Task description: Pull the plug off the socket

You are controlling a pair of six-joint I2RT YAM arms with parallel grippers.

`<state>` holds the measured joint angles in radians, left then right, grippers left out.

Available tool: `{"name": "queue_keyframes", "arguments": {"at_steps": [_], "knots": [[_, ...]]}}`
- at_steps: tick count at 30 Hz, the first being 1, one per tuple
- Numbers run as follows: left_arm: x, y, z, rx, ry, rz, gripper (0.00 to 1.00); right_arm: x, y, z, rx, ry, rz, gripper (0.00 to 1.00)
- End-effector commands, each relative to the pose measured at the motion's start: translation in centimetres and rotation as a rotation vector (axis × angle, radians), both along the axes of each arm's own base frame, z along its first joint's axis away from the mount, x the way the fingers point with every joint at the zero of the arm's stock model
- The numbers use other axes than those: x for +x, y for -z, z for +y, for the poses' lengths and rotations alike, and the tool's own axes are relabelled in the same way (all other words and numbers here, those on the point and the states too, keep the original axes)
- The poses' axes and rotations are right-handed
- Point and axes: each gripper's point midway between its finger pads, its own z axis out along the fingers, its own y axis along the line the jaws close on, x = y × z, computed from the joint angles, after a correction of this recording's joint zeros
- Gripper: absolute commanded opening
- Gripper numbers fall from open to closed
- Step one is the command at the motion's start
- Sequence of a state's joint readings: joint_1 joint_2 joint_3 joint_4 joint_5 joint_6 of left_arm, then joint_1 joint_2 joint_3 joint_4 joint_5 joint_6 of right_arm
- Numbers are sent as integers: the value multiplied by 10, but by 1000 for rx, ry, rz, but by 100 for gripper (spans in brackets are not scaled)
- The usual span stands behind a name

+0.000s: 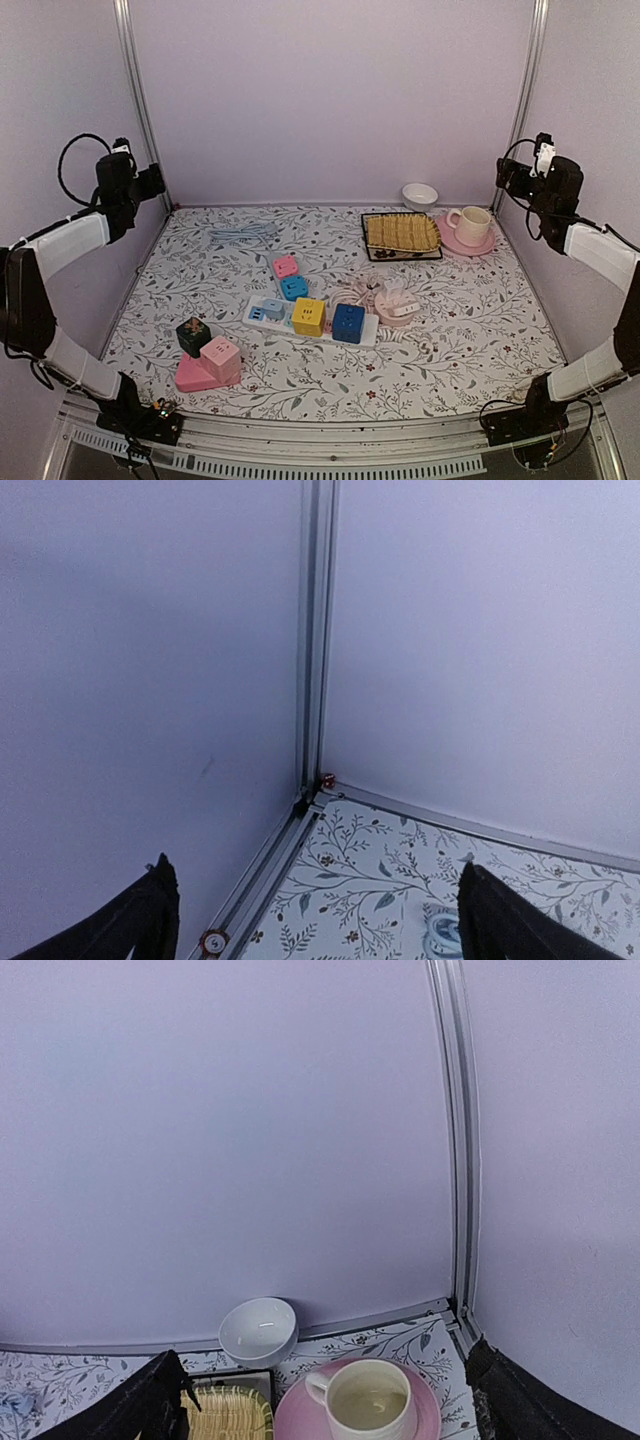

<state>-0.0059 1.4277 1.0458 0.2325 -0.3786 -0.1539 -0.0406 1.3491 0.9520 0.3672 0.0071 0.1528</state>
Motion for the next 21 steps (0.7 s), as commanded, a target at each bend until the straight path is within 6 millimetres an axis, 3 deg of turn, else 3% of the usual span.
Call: {"name": "queue_keyframes", "arguments": {"at_steps": [1, 5, 12, 16, 21], "knots": [[-9, 47, 17, -8, -97, 195, 97, -6, 21, -14, 85, 81, 119, 99], [-11, 41, 14, -19, -77, 182, 97, -20, 23, -37, 186, 232, 102, 99], [-12, 29, 14, -54, -82, 142, 97, -13, 45, -16, 212, 121, 255, 99], [-4, 26, -15, -76, 85, 151, 97, -18, 61, 4, 276, 21, 336, 99], [6, 25, -84, -58, 293, 174, 97, -40, 112, 44, 388, -56, 538, 99]]}}
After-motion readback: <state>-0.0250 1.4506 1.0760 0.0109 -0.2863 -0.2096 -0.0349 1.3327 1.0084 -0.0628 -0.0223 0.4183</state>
